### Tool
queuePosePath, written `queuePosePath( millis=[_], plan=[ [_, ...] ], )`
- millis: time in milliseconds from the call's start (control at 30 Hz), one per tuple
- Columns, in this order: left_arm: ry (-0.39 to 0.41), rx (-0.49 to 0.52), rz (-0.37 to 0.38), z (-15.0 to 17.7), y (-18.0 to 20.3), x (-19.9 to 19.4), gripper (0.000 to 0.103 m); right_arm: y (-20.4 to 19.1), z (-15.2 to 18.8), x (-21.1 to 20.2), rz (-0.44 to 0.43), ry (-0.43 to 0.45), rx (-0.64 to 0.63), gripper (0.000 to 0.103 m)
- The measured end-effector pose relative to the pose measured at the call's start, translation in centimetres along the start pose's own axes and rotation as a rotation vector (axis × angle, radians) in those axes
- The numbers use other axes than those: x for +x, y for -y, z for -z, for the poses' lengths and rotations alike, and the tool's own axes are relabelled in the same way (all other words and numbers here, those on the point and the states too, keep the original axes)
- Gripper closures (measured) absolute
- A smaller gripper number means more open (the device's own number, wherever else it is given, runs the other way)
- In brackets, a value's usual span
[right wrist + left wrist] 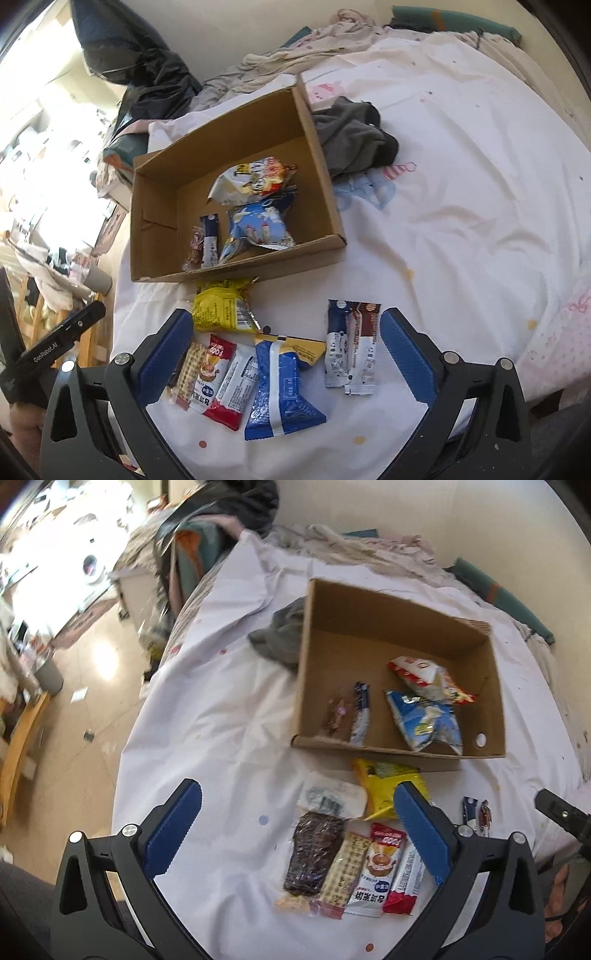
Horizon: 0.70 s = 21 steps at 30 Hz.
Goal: Organize snacks
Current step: 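Withdraw both tools from the box back over the remaining snacks, then grasp the dark chocolate packet with the left gripper while the right grasps the brown bar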
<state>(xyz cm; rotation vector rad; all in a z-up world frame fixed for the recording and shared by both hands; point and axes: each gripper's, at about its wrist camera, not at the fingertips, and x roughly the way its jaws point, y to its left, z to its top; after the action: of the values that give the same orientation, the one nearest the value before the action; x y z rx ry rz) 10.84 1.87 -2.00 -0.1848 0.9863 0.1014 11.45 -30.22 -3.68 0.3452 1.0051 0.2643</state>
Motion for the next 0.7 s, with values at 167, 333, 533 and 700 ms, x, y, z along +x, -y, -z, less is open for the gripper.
queuePosePath(
  millis=[167,333,533,700],
  plan=[
    [-0.168,-0.041,0.024,0.3,-0.9,3.1,0.001,1.1,-0.2,0.9,-0.033,-0.046,0.083,0.000],
    [-0.297,-0.032,0.038,1.3,-0.1,7.0,0.001,1.5,-0.4,1.4,-0.041,-0.062,0.118,0.000],
    [-0.384,0.150,0.031,1.9,2.6,10.9,0.008,1.7,-0.6,2.1,-0.056,-0.085,0.134,0.000],
    [-0.426,0.206,0.014,2.6,3.6,13.2,0.016,1.4,-0.8,2.4,-0.067,-0.093,0.117,0.000]
  ],
)
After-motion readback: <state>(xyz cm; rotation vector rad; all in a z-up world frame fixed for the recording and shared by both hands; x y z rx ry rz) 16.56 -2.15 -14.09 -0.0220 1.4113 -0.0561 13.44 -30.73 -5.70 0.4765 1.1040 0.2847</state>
